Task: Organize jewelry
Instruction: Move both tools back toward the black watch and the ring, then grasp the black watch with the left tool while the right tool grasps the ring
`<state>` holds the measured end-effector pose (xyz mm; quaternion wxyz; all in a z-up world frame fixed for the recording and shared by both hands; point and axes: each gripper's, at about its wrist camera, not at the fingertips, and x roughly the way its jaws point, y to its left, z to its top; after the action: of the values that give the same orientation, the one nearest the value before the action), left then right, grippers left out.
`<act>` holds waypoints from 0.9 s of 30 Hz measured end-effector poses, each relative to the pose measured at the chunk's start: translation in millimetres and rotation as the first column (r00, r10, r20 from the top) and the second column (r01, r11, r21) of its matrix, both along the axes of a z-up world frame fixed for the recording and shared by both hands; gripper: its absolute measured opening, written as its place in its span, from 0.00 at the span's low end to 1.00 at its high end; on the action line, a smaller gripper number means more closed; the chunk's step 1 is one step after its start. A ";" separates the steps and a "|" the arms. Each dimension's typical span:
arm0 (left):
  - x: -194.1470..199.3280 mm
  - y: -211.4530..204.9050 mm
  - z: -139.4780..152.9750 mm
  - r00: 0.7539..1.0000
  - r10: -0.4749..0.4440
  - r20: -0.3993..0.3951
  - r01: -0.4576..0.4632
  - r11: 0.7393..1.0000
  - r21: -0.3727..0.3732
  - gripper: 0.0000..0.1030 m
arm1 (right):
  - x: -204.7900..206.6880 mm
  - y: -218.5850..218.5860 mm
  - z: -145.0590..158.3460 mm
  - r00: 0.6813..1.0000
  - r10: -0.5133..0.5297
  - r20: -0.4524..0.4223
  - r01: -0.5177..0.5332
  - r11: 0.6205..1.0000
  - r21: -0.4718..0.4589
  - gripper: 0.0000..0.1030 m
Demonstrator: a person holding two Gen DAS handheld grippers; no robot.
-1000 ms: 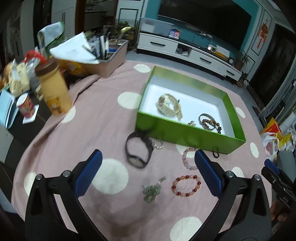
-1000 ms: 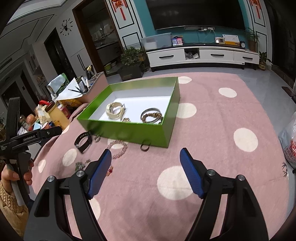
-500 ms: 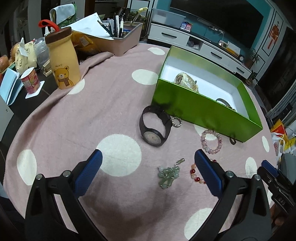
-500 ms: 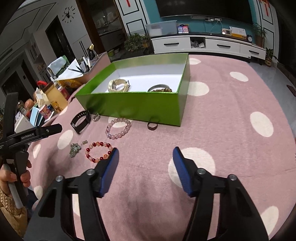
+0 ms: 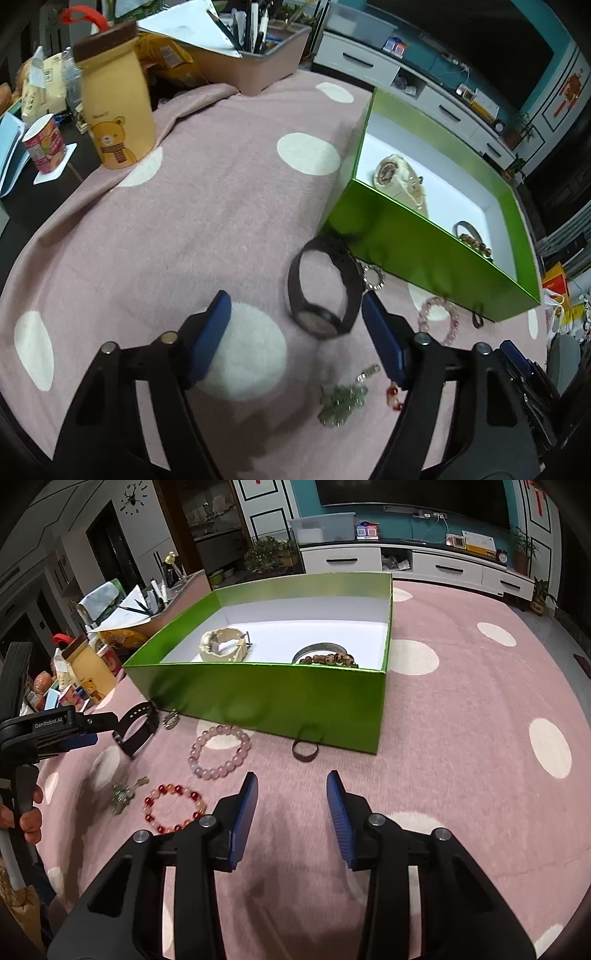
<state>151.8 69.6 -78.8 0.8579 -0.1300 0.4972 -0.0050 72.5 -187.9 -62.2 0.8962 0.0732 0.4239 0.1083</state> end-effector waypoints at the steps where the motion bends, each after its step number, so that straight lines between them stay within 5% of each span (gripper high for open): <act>1: 5.5 -1.3 -2.2 1.000 -0.004 -0.012 0.005 1.000 0.010 0.66 | 2.5 0.3 -1.7 1.000 -0.003 -0.003 0.003 1.000 -0.003 0.37; 5: 20.3 -3.0 -12.0 0.998 -0.016 -0.065 0.018 0.999 0.030 0.42 | 16.0 4.4 -10.2 1.000 -0.014 -0.020 0.014 1.000 -0.024 0.34; 9: 27.7 -5.8 -17.9 0.996 -0.041 -0.085 0.045 0.998 0.040 0.36 | 27.0 8.2 -17.5 0.999 -0.033 -0.031 0.031 0.998 -0.052 0.31; 13: 30.5 -11.5 -20.8 0.993 -0.074 -0.090 0.079 0.995 0.059 0.17 | 33.6 13.2 -17.9 0.999 -0.047 -0.021 0.046 0.996 -0.074 0.29; 18: 29.3 -17.8 -21.7 0.991 -0.112 -0.076 0.117 0.991 0.070 0.11 | 33.5 21.6 -19.4 0.999 -0.052 0.002 0.052 0.988 -0.143 0.18; 27: 16.5 -14.4 -20.0 0.990 -0.132 -0.053 0.134 0.990 0.046 0.09 | 22.0 15.8 -14.3 1.000 -0.022 0.010 0.023 0.993 -0.116 0.17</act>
<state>168.2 55.3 -98.8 0.8458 -0.0753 0.5261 -0.0467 94.5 -172.1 -76.5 0.9020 0.0254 0.4246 0.0737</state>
